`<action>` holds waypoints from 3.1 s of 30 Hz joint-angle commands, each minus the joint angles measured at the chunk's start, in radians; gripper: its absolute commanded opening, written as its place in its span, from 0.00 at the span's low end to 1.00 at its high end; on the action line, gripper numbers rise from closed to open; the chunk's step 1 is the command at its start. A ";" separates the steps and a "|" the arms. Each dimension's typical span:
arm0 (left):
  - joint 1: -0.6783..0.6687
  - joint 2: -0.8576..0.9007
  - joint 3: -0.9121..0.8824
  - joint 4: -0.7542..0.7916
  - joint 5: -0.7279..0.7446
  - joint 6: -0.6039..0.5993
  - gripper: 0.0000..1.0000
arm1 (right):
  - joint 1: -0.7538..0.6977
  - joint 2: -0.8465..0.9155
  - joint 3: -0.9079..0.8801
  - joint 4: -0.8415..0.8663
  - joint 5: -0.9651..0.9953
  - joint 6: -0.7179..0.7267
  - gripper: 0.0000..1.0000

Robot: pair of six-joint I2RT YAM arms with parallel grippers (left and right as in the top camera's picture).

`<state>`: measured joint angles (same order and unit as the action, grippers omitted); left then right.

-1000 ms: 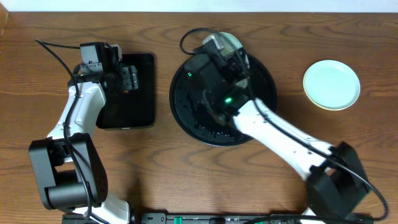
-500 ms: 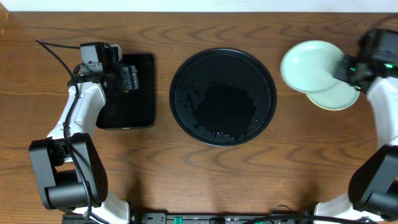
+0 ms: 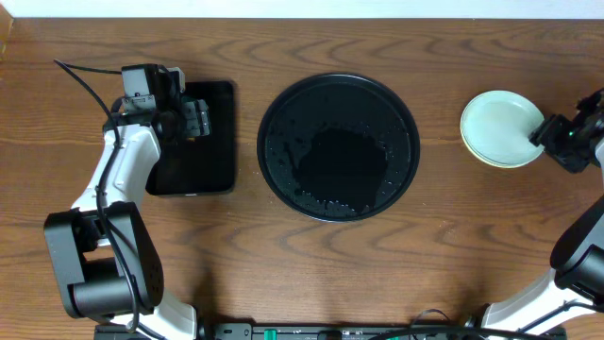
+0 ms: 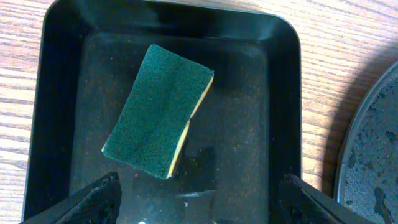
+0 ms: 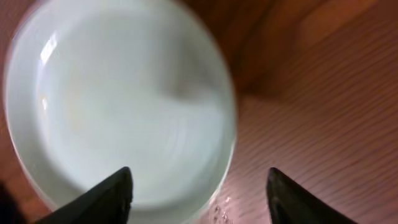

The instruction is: Clean dirty plates on tray and stack at the side

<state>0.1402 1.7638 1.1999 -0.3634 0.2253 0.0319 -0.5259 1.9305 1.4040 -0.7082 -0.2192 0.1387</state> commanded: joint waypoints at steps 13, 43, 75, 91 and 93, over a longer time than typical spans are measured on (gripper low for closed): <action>0.002 0.010 -0.011 -0.003 -0.010 0.010 0.81 | 0.519 -0.025 0.106 -0.167 0.047 -0.301 0.99; 0.002 0.010 -0.011 -0.003 -0.010 0.010 0.81 | 0.678 -0.628 0.100 -0.167 0.051 -0.301 0.99; 0.002 0.010 -0.011 -0.003 -0.010 0.010 0.81 | 0.598 -1.925 -1.402 0.995 0.143 -0.178 0.99; 0.002 0.010 -0.011 -0.003 -0.010 0.010 0.81 | 0.581 -1.926 -1.398 0.633 0.230 -0.267 0.99; 0.002 0.010 -0.011 -0.003 -0.010 0.010 0.81 | 0.575 -1.926 -1.398 0.633 0.230 -0.267 0.99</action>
<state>0.1402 1.7641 1.1988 -0.3634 0.2253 0.0319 0.0654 0.0116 0.0067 -0.0704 -0.0074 -0.1143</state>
